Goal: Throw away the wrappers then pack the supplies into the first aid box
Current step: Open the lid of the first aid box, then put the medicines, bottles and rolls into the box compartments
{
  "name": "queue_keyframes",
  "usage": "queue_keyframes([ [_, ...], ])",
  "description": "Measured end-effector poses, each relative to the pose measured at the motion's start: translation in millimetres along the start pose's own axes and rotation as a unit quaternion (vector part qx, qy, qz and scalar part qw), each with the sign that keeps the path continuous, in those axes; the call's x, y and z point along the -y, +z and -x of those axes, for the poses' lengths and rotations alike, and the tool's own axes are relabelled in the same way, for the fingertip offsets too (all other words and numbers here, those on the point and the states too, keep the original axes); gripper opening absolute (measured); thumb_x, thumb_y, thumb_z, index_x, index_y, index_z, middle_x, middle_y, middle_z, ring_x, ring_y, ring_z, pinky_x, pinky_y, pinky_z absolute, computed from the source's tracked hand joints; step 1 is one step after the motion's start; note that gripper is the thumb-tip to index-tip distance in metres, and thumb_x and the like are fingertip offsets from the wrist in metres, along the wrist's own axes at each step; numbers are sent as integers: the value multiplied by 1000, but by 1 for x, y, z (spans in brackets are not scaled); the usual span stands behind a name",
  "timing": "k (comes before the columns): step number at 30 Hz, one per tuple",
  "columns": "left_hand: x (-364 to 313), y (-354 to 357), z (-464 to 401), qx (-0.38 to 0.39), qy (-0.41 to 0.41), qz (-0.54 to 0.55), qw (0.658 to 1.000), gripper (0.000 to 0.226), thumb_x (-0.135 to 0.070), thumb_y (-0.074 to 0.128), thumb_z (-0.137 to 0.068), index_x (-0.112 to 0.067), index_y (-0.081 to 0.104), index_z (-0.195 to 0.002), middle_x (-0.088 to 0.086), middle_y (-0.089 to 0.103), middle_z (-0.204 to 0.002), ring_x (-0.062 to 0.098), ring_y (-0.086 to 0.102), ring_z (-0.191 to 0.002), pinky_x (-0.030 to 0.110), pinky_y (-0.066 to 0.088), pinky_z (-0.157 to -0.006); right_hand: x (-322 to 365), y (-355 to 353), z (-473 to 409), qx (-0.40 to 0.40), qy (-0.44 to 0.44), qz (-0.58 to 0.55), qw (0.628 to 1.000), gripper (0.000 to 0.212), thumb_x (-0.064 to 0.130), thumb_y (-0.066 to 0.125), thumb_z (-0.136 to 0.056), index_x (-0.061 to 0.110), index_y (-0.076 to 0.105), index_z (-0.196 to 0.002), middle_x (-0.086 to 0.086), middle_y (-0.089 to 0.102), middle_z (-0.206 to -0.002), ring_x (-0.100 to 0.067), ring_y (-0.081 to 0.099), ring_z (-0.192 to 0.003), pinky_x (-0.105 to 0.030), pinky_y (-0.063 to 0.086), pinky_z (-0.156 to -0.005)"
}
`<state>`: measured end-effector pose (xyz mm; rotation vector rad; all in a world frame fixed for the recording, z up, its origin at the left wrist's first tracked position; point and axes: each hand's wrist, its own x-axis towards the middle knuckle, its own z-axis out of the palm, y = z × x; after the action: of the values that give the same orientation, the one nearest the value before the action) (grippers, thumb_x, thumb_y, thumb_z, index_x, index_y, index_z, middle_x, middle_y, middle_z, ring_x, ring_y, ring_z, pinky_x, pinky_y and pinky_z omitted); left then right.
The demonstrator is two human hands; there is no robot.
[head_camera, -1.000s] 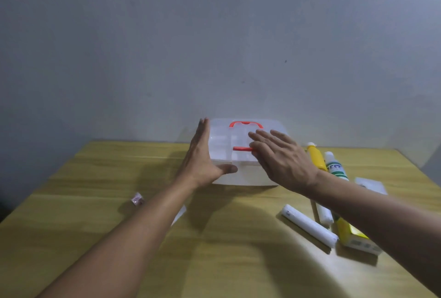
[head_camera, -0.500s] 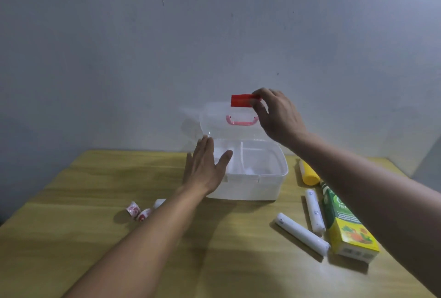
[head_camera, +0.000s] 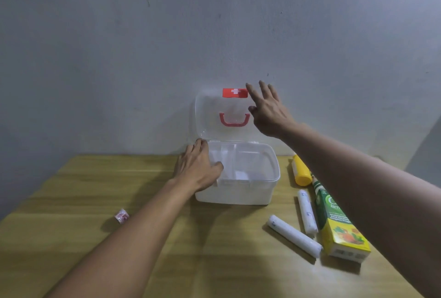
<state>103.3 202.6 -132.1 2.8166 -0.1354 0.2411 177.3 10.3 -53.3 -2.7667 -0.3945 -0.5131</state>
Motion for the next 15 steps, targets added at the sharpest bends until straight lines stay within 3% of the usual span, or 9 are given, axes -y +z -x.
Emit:
queue_keyframes([
  [2, 1, 0, -6, 13, -4, 8, 1000, 69, -39, 36, -94, -9, 11, -151, 9, 11, -161, 26, 15, -146, 46, 14, -118, -5, -1, 5, 3, 1, -19, 1000, 66, 20, 42, -100, 26, 3, -153, -10, -5, -162, -32, -5, -148, -57, 15, -117],
  [5, 5, 9, -10, 35, -8, 13, 999, 66, -40, 29, -97, -8, 7, -152, 8, 4, -162, 21, 3, -149, 47, 4, -120, -14, -9, 18, -13, 6, -39, 999, 66, 18, 48, -98, 20, 12, -153, -11, 3, -162, -31, 5, -148, -50, 18, -118],
  [7, 7, 14, -13, 26, -6, 12, 1000, 67, -42, 29, -98, -6, 11, -151, 8, 8, -162, 21, 4, -149, 46, 8, -121, -23, -13, 34, -38, 17, -51, 998, 61, 18, 54, -95, 13, 25, -149, -14, 21, -158, -32, 25, -142, -43, 27, -114],
  [9, 8, 16, -16, 22, -6, 2, 1000, 68, -43, 29, -97, -4, 13, -150, 10, 10, -161, 22, 5, -149, 43, 12, -120, -33, -15, 56, -45, 30, -54, 997, 52, 20, 60, -91, 11, 41, -138, -14, 44, -143, -33, 49, -124, -40, 41, -101],
  [12, 6, 17, -15, 33, -10, -14, 999, 69, -44, 29, -97, -4, 11, -151, 9, 6, -162, 20, 3, -149, 42, 12, -120, -48, -16, 92, 39, 69, -11, 997, 35, 21, 66, -84, 13, 58, -118, -8, 67, -113, -30, 62, -100, -32, 47, -80],
  [15, 2, 17, -14, 51, -18, -49, 997, 68, -44, 27, -97, -8, 8, -151, 5, 2, -162, 19, -1, -149, 50, 11, -119, -60, -19, 123, 132, 130, 47, 982, 27, 22, 71, -76, 13, 67, -101, -6, 72, -100, -28, 64, -89, -28, 48, -71],
])
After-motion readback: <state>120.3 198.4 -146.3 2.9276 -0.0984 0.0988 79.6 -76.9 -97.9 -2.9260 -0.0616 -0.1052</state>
